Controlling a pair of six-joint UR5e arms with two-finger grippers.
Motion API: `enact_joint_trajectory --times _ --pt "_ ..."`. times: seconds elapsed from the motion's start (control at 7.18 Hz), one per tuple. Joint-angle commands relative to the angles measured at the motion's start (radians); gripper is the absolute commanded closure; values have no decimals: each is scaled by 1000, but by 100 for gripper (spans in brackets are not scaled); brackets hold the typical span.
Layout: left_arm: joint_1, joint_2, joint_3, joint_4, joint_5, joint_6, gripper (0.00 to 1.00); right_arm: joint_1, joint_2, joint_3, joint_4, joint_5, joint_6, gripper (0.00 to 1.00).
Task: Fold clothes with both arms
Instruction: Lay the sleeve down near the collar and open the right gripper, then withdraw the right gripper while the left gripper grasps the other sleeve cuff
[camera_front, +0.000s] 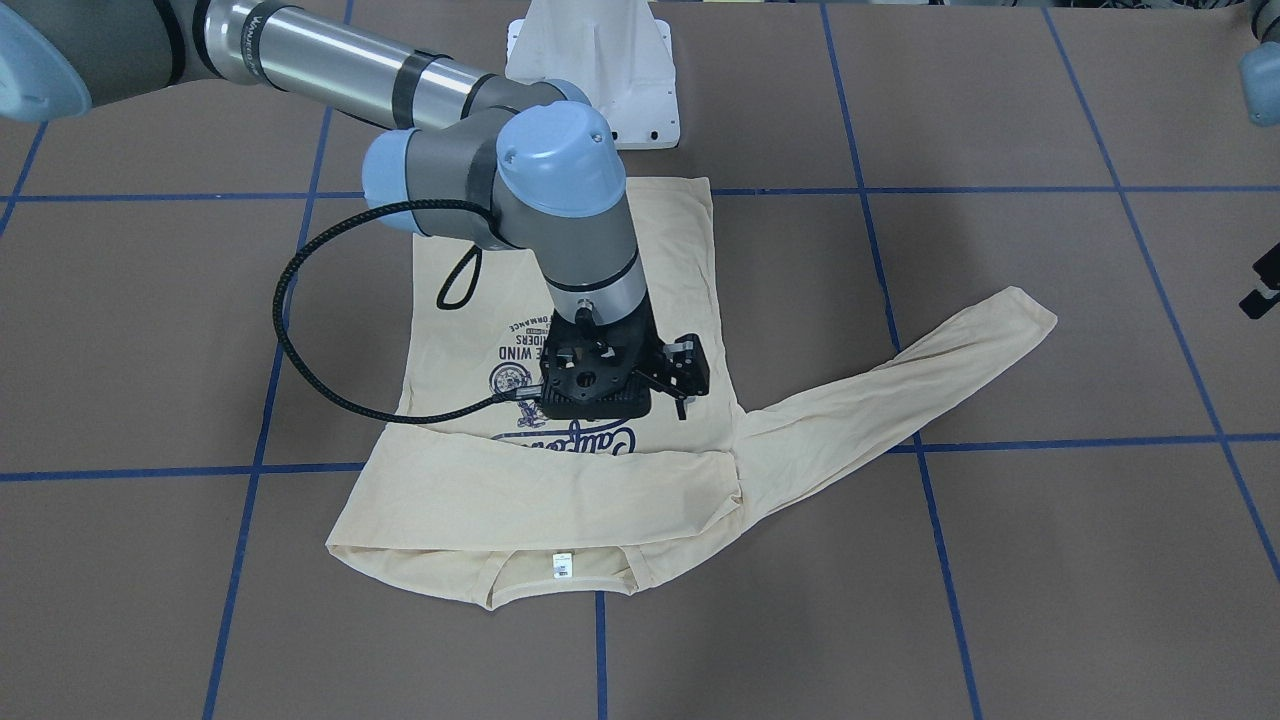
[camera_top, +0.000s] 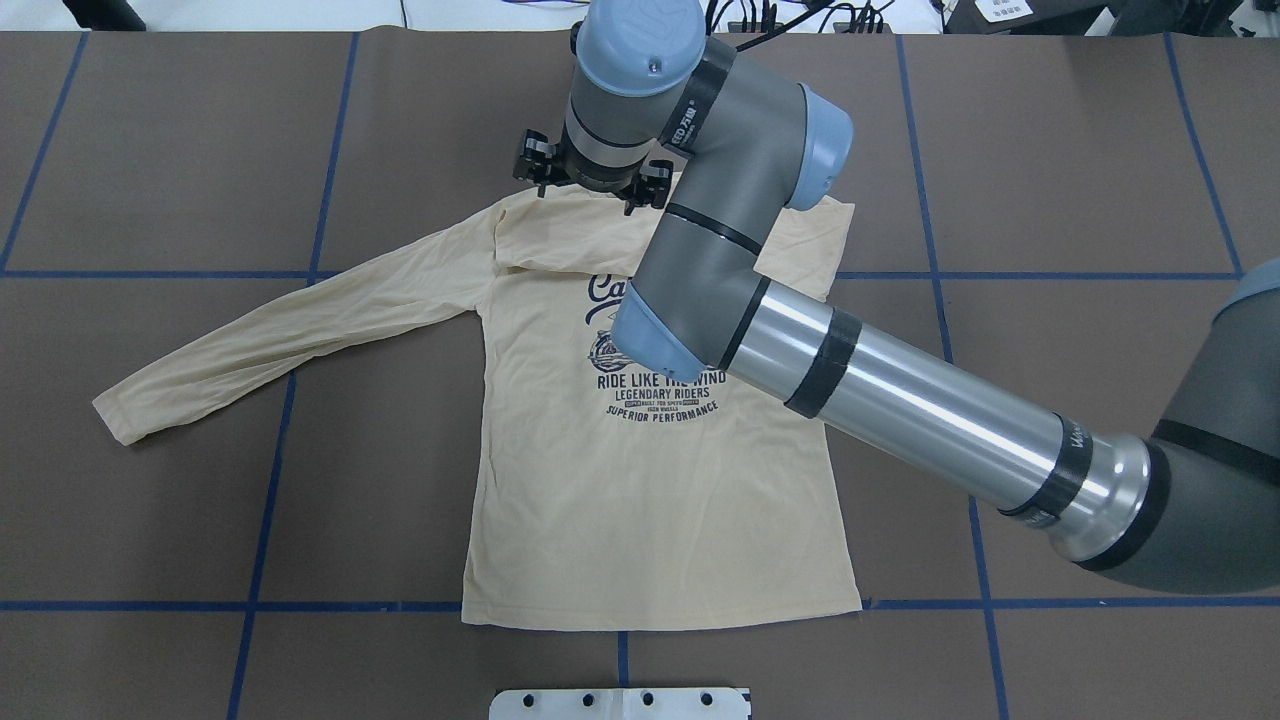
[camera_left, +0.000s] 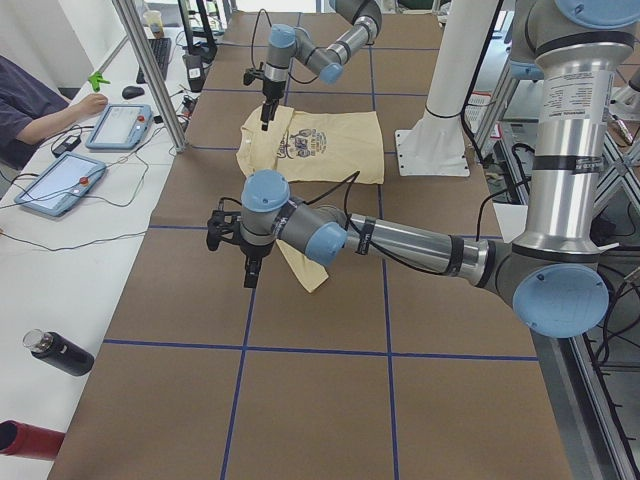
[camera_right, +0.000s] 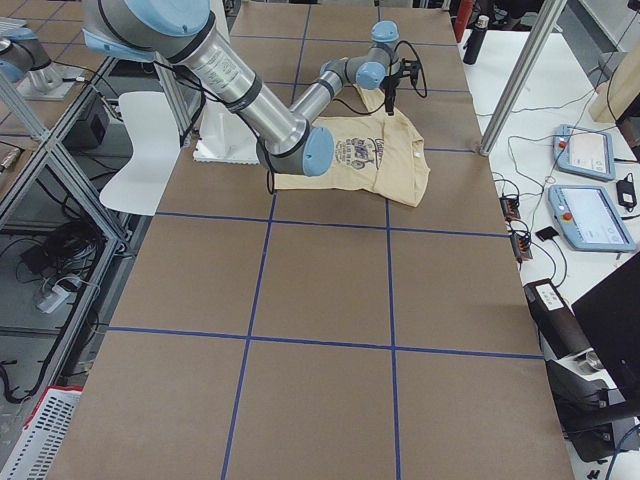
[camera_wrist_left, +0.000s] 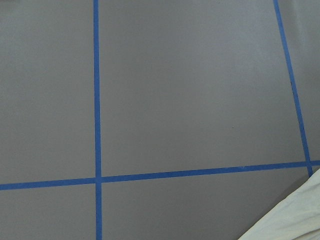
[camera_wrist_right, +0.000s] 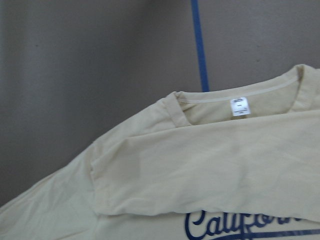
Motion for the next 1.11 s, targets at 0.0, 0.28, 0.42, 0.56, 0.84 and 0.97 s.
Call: enact_joint_trajectory --times 0.0,0.28,0.42,0.56,0.84,0.97 --pt "186 83 -1 -247 137 -285 1 36 -169 230 -169 39 -140 0" --pt "356 103 -1 -283 281 -420 1 72 -279 407 -354 75 -260 0" --pt "422 118 1 -298 330 -467 2 104 -324 474 -432 95 -338 0" --pt "482 122 8 -304 375 -499 2 130 -365 515 -462 115 -400 0" --pt "570 122 53 -316 445 -531 2 156 -431 568 -458 167 -408 0" --pt "584 123 54 -324 449 -530 2 156 -448 590 -461 168 -408 0"
